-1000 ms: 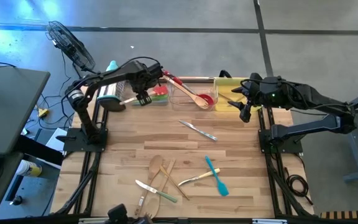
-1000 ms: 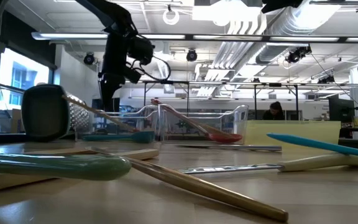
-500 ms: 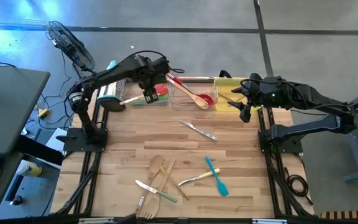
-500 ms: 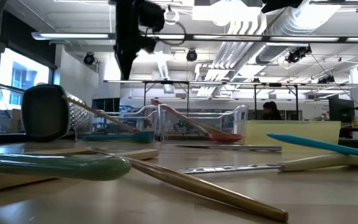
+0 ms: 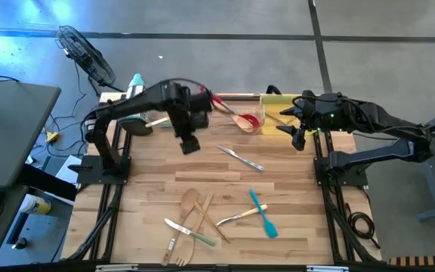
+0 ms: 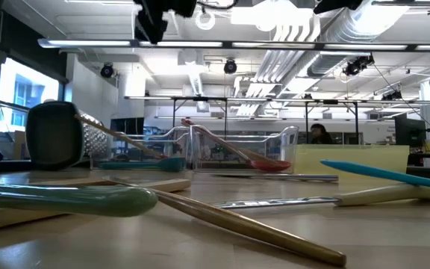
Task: Pick & Place Kitchen Items
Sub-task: Put the gold knife into the yellow bin
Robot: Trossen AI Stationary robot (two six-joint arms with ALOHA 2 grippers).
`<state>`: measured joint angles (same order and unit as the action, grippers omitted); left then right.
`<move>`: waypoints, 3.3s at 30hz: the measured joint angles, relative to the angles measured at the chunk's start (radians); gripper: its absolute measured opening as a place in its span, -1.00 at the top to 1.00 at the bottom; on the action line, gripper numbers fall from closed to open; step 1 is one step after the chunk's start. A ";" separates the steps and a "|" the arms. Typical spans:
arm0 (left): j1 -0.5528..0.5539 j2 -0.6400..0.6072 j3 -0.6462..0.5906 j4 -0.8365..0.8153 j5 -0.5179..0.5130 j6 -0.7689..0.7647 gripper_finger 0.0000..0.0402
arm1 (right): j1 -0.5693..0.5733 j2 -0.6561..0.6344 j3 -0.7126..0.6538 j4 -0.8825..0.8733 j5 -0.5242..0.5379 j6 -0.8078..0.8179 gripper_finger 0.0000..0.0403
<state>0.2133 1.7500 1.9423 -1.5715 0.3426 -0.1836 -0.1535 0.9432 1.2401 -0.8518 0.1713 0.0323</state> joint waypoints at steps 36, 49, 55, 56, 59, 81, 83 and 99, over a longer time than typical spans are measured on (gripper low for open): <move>-0.825 0.001 -0.074 0.254 -0.487 -0.266 0.14 | 0.526 0.177 -0.156 0.271 -0.422 0.623 -0.16; -0.797 0.020 -0.380 0.638 -0.579 -0.185 0.14 | 0.904 0.177 -0.387 0.810 -0.104 0.987 -0.16; -0.741 0.103 -0.396 0.650 -0.598 0.001 0.14 | 1.001 0.177 -0.404 0.920 0.019 0.985 -0.16; -0.731 0.123 -0.396 0.675 -0.585 0.026 0.14 | 1.009 0.177 -0.404 0.920 0.033 0.985 -0.16; -0.714 0.166 -0.391 0.748 -0.540 0.099 0.14 | 1.012 0.177 -0.404 0.917 0.047 0.985 -0.16; -0.691 0.325 -0.389 0.849 -0.472 0.206 0.14 | 1.002 0.177 -0.404 0.909 0.065 0.985 -0.16; -0.691 0.325 -0.389 0.839 -0.468 0.206 0.14 | 1.002 0.177 -0.404 0.909 0.065 0.985 -0.16; -0.690 0.372 -0.385 0.836 -0.446 0.205 0.14 | 1.003 0.177 -0.404 0.908 0.065 0.985 -0.16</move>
<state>-0.4770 2.1216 1.5570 -0.7360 -0.1037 0.0216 0.8490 1.1206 0.8364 0.0563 0.2367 1.0176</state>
